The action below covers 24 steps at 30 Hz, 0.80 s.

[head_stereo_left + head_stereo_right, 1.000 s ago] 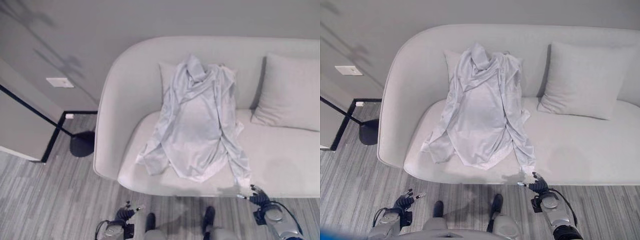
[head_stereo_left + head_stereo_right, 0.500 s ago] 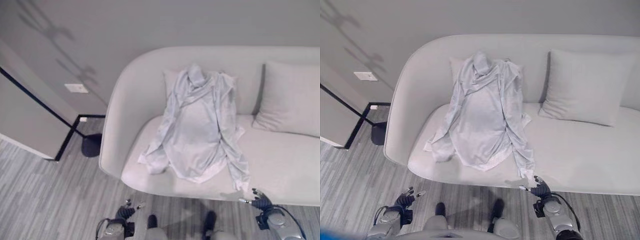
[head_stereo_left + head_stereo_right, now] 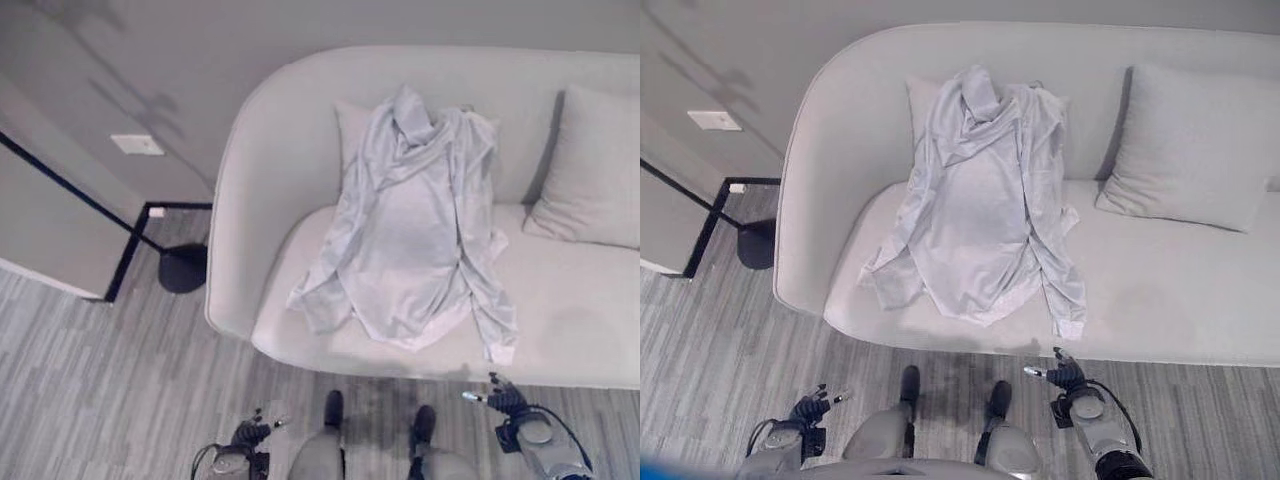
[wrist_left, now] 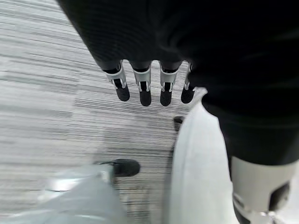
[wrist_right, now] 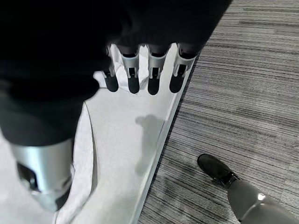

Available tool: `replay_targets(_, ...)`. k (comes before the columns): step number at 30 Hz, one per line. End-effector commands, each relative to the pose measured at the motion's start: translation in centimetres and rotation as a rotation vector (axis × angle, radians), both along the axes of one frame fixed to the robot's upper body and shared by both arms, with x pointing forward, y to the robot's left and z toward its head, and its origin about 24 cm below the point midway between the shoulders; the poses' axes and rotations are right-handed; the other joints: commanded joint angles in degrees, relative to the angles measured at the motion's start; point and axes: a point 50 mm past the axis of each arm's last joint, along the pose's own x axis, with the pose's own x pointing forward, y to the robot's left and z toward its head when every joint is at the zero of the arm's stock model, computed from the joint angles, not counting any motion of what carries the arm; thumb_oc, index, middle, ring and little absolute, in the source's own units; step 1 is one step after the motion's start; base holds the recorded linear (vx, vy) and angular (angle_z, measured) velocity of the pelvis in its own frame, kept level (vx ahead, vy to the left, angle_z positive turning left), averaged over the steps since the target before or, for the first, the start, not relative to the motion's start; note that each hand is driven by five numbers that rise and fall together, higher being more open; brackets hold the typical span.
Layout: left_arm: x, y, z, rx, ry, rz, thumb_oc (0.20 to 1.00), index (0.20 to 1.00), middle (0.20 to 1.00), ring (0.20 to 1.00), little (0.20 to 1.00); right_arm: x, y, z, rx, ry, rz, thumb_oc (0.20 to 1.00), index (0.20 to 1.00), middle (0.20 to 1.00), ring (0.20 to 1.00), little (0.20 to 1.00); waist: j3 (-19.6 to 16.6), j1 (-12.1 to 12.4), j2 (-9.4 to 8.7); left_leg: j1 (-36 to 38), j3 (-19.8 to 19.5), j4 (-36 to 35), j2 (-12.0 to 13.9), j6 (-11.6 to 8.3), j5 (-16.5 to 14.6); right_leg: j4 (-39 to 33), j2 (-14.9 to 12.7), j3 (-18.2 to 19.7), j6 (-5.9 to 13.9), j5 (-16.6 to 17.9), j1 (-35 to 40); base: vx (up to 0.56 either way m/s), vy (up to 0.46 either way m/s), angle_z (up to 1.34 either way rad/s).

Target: Hang the clothes on the sofa on the clothes rack.

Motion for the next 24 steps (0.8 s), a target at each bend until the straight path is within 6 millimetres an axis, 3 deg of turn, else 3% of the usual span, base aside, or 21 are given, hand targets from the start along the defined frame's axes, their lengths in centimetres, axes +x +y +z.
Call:
replay_targets(1,1.0,1.5,0.7,0.06,-0.027,-0.024,1.0,1.0,1.0,1.0,1.0,1.9,-0.3,1.7,-0.027,-0.096,0.021,1.0,1.0,1.0,1.0,1.0,-2.4,0.1,-1.29,-4.4,0.0,1.1,-1.1,-0.57,0.8,1.2,-1.7,-0.1,4.97,-6.4,5.3,0.08,0.154,-0.39)
replay_targets(7,1.2,2.2,1.3,0.078,-0.054,-0.003,1.0,1.0,1.0,1.0,1.0,2.9,0.0,2.7,-0.014,-0.158,0.008,1.0,1.0,1.0,1.0,1.0,-2.5,0.5,-2.21,-4.0,1.1,1.5,-2.2,1.19,-1.2,2.5,-3.5,0.5,6.31,-5.5,4.0,0.07,0.174,-0.15)
replay_targets(13,3.5,3.7,4.1,0.127,-0.21,-0.003,1.0,1.0,1.0,1.0,1.0,5.7,0.1,6.5,-0.007,-0.353,0.033,1.0,1.0,1.0,1.0,1.0,0.2,0.8,-2.33,-3.5,2.1,3.3,-3.5,3.99,-4.3,15.7,-7.2,1.1,8.22,-3.1,-2.3,0.0,0.157,-0.12)
replay_targets(16,4.9,4.2,5.8,0.159,-0.295,-0.017,1.0,1.0,1.0,1.0,1.0,6.5,0.3,8.3,0.0,-0.445,0.054,1.0,1.0,1.0,1.0,1.0,1.2,0.5,-1.88,-2.6,1.9,3.3,-3.2,4.37,-4.8,21.5,-7.7,1.9,8.29,-1.8,-5.2,0.02,0.075,-0.3)
replay_targets(18,6.8,4.5,8.2,0.187,-0.425,-0.027,1.0,1.0,1.0,1.0,1.0,7.3,0.5,10.2,0.003,-0.538,0.085,1.0,1.0,1.0,1.0,1.0,1.8,0.1,-1.39,-1.2,1.1,2.6,-2.9,4.02,-5.0,21.1,-8.2,2.0,7.74,-1.9,-6.9,0.09,-0.025,-0.04)
replay_targets(19,8.7,4.5,10.9,0.201,-0.561,-0.025,1.0,1.0,1.0,1.0,1.0,8.1,0.9,12.7,0.025,-0.648,0.115,1.0,1.0,1.0,1.0,1.0,2.1,-0.2,-1.33,-0.9,0.7,2.0,-2.7,3.4,-4.9,16.2,-8.3,1.5,7.43,-2.2,-7.8,0.1,-0.068,0.06)
replay_targets(20,8.7,4.5,10.9,0.201,-0.561,-0.025,1.0,1.0,1.0,1.0,1.0,8.1,0.8,12.7,0.025,-0.648,0.115,1.0,1.0,1.0,1.0,1.0,2.1,-0.3,-1.25,-0.7,0.6,1.9,-2.6,3.35,-4.9,16.0,-8.2,1.4,7.4,-2.2,-7.5,0.15,-0.176,-0.01)
replay_targets(21,10.5,4.2,13.8,0.217,-0.693,-0.052,1.0,1.0,1.0,1.0,1.0,8.9,1.1,14.9,0.028,-0.738,0.14,1.0,1.0,1.0,1.0,1.0,2.5,-0.5,-1.88,-0.9,0.0,2.0,-2.7,2.56,-5.5,7.4,-8.2,1.3,7.76,-1.7,-6.9,0.11,-0.159,-0.05)
replay_targets(24,12.2,4.0,17.1,0.262,-0.836,-0.066,1.0,1.0,1.0,1.0,1.0,9.5,1.3,17.5,0.031,-0.848,0.153,1.0,1.0,1.0,1.0,1.0,1.2,-0.7,-2.94,-1.1,0.0,0.6,-2.9,1.74,-4.8,3.2,-7.2,1.8,8.26,0.1,-5.8,0.1,-0.145,0.3)
